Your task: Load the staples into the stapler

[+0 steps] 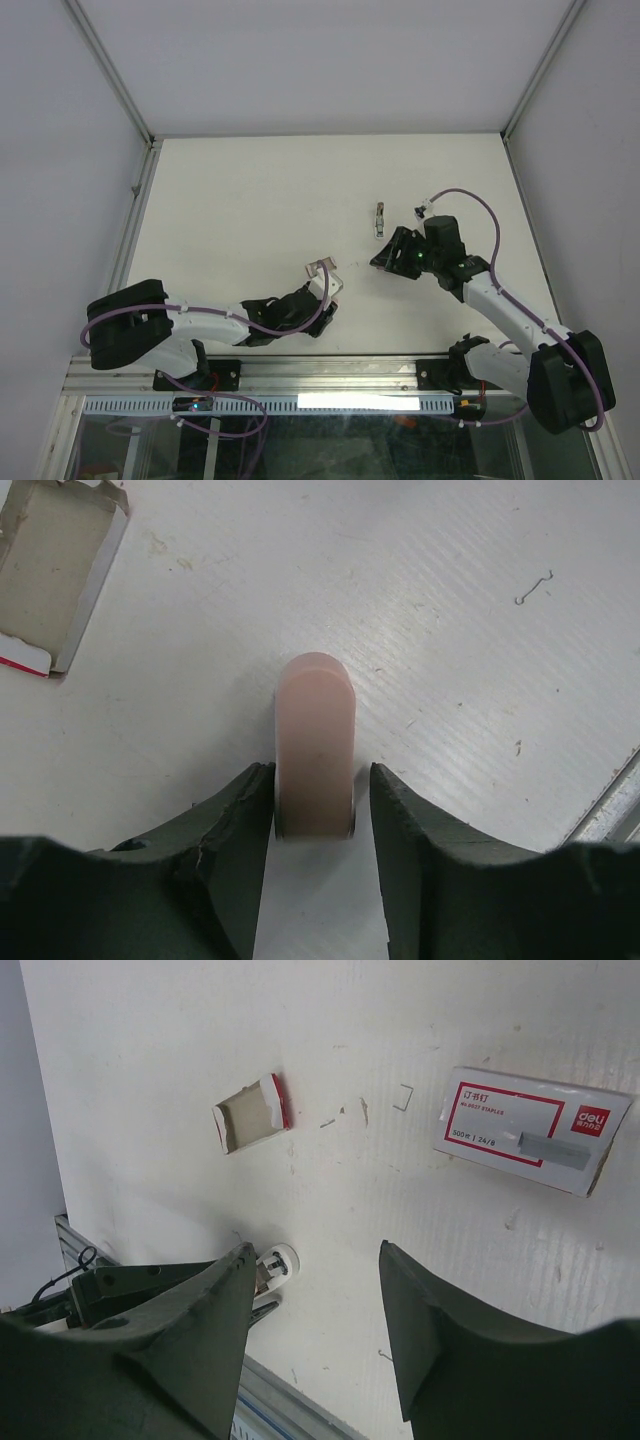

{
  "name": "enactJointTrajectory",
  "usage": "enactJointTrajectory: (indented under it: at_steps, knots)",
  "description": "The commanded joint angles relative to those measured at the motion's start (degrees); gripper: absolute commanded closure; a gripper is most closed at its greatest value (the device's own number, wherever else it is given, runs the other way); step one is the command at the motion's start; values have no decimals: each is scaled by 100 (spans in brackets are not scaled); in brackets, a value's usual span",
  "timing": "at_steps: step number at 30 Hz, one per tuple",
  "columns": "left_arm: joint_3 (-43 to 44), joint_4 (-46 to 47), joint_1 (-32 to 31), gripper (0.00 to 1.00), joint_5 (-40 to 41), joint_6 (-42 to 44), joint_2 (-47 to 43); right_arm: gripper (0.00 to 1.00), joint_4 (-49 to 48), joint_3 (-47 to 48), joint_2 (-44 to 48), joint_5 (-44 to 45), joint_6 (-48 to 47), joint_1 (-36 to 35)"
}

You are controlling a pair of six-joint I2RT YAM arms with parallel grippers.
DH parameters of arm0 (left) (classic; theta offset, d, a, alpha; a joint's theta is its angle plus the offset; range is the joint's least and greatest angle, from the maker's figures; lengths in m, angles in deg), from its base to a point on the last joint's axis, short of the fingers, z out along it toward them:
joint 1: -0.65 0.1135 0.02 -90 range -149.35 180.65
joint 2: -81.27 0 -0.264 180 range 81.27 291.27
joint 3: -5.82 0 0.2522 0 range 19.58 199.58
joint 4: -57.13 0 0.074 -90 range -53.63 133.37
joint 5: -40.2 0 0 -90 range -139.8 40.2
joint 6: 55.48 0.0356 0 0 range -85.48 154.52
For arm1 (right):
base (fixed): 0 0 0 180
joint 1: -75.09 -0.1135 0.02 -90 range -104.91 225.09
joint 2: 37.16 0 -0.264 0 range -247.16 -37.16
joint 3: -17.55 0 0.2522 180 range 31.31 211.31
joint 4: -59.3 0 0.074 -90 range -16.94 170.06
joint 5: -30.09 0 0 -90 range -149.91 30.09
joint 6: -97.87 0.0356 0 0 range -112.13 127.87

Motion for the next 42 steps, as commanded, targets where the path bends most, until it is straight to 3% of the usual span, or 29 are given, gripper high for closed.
enactJointTrajectory:
  at_steps: [1, 7, 12, 14, 17, 32, 35, 36, 38, 42]
  knots:
    - [72, -327, -143, 59, -82, -124, -1, 44, -242, -1, 162, -161, -105, 60]
    - [77, -374, -283, 79, -92, -154, -79, 44, -195, 5, 222, -293, -96, 108]
    - [249, -280, -374, 100, 2, -85, -308, 29, -677, -58, 195, -1727, -52, 88]
    - [347, -155, -383, 100, -9, -52, -485, 14, -824, -110, 206, -2132, 108, 34]
    - [442, 129, -385, 100, -107, -7, -741, 2, -803, -154, 158, -2367, 244, -155]
    - [627, 470, -385, 100, -289, 31, -1122, 1, -812, -275, -240, -2779, 341, -853]
    - [619, 485, -390, 100, -261, 31, -1188, 9, -1039, -344, -427, -3040, 451, -923]
    - [625, 495, -390, 100, -247, 39, -1211, 17, -1108, -368, -468, -3106, 532, -948]
    - [621, 490, -391, 100, -244, 55, -1234, 38, -1172, -386, -466, -3067, 598, -973]
    - [608, 485, -390, 100, -217, 62, -1266, 93, -1393, -402, -418, -3182, 808, -969]
